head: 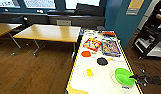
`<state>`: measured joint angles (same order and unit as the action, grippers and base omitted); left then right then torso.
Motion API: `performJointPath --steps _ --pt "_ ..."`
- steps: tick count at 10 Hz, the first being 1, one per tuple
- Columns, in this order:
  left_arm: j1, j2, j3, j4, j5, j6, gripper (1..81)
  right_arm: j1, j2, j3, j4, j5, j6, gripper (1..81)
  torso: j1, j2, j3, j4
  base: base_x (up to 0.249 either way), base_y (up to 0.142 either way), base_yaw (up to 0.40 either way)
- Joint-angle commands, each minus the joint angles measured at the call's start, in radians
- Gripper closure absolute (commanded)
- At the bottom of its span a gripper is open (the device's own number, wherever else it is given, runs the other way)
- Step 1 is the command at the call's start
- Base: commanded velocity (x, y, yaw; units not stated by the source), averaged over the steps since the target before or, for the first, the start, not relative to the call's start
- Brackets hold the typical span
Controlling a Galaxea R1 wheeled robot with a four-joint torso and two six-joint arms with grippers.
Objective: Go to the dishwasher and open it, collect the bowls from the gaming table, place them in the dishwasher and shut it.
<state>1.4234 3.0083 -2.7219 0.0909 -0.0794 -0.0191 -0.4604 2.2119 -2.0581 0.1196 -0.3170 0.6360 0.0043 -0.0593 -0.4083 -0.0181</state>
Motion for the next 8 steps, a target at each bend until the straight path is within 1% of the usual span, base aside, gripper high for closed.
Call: performJointPath --steps 1,4,5,6,7,8 --pt "-0.011 -0.001 -0.001 -0.010 0.066 0.004 1.0 0.096 -0.016 -0.019 0.015 -0.020 0.002 1.0 0.000 0.000 0.000 0.000 0.000 0.000 0.000" --pt "-0.011 -0.003 -0.001 -0.010 0.067 0.004 1.0 0.081 0.005 -0.004 0.017 -0.010 0.007 1.0 0.000 0.000 0.000 0.000 0.000 0.000 0.000" --pt "-0.011 -0.003 -0.001 -0.010 0.067 0.004 1.0 0.065 0.007 0.009 0.031 0.004 0.005 1.0 0.000 0.000 0.000 0.000 0.000 0.000 0.000" --pt "-0.010 -0.004 -0.001 -0.010 0.066 0.002 1.0 0.035 0.005 0.021 0.041 0.051 0.007 81.1 0.000 0.000 0.000 0.000 0.000 0.000 0.000" --pt "-0.010 -0.004 -0.001 -0.010 0.066 0.004 1.0 0.021 0.005 0.033 0.043 0.068 0.007 81.1 0.000 0.000 0.000 0.000 0.000 0.000 0.000" --pt "-0.010 -0.005 -0.001 -0.010 0.066 0.004 1.0 0.027 -0.010 0.059 0.051 0.059 0.007 81.1 0.000 0.000 0.000 0.000 0.000 0.000 0.000"
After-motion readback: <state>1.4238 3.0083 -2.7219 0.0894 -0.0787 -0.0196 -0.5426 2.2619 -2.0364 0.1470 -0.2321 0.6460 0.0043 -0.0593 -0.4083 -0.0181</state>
